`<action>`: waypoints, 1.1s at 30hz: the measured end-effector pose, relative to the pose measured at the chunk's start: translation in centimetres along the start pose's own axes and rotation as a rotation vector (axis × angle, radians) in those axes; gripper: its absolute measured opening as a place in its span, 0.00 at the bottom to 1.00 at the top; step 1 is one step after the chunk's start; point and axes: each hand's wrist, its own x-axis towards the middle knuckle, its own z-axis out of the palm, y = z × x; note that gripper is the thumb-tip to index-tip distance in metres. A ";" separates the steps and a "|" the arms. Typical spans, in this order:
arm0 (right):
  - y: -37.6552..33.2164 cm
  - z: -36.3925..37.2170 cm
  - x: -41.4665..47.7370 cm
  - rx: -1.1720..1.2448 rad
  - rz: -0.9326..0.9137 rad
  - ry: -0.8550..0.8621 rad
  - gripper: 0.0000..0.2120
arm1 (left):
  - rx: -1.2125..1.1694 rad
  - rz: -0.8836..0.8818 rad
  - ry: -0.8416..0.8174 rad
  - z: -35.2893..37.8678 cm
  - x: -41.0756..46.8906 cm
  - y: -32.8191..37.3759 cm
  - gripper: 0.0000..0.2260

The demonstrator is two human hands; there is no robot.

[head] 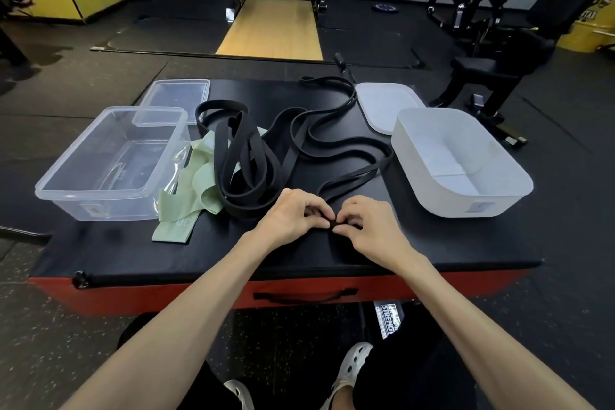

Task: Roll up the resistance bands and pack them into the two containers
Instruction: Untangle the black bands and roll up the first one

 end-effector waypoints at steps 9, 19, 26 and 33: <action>-0.6 -0.1 -0.2 0.231 0.107 0.019 0.12 | -0.003 0.096 0.047 0.4 0.1 -0.3 0.14; -0.4 -0.1 -0.2 0.156 0.149 -0.010 0.13 | 0.189 0.179 -0.012 0.7 0.7 -1.1 0.08; -0.8 0.3 0.1 -0.151 0.076 -0.086 0.08 | 0.173 0.146 0.014 1.2 0.4 -1.2 0.07; -0.1 0.1 0.1 -0.116 -0.015 -0.101 0.10 | 0.201 0.208 -0.098 -0.4 0.8 -1.0 0.08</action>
